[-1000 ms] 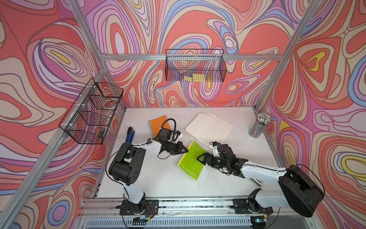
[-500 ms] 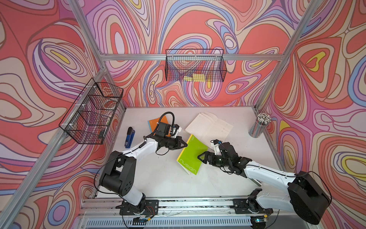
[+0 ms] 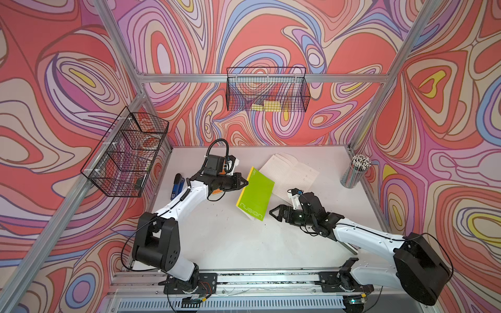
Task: Close the notebook
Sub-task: Place the notebook at the notebook.
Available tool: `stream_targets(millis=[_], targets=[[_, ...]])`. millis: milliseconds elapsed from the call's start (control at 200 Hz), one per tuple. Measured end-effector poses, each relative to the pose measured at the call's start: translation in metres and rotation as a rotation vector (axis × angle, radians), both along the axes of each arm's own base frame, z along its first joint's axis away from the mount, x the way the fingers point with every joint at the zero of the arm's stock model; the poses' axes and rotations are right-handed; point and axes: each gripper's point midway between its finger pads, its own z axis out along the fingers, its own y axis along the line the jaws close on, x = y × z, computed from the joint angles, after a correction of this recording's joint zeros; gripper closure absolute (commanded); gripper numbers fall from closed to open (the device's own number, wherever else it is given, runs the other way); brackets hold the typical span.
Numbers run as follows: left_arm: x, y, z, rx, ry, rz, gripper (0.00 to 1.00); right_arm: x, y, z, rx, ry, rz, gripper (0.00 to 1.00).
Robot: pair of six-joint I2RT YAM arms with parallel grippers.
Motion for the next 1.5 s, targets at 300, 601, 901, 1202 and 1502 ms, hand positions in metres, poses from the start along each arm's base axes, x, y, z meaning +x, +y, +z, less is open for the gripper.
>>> stream_targets(millis=[300,601,901,1202,1502], targets=[[0.040,0.040,0.021,-0.026,-0.069,0.137,1.00,0.000,0.000,-0.002,-0.002,0.003,0.000,0.02],[0.075,0.066,0.016,-0.049,-0.079,0.232,1.00,0.006,-0.003,0.000,-0.005,-0.007,-0.007,0.02],[0.099,0.097,0.011,-0.068,-0.085,0.314,1.00,0.027,-0.005,0.020,0.011,-0.043,-0.020,0.02],[0.115,0.116,-0.006,-0.103,-0.044,0.367,1.00,0.056,-0.003,0.037,0.021,-0.055,-0.016,0.02],[0.134,0.131,-0.007,-0.144,-0.057,0.416,1.00,0.079,0.008,0.043,0.033,-0.044,0.024,0.02]])
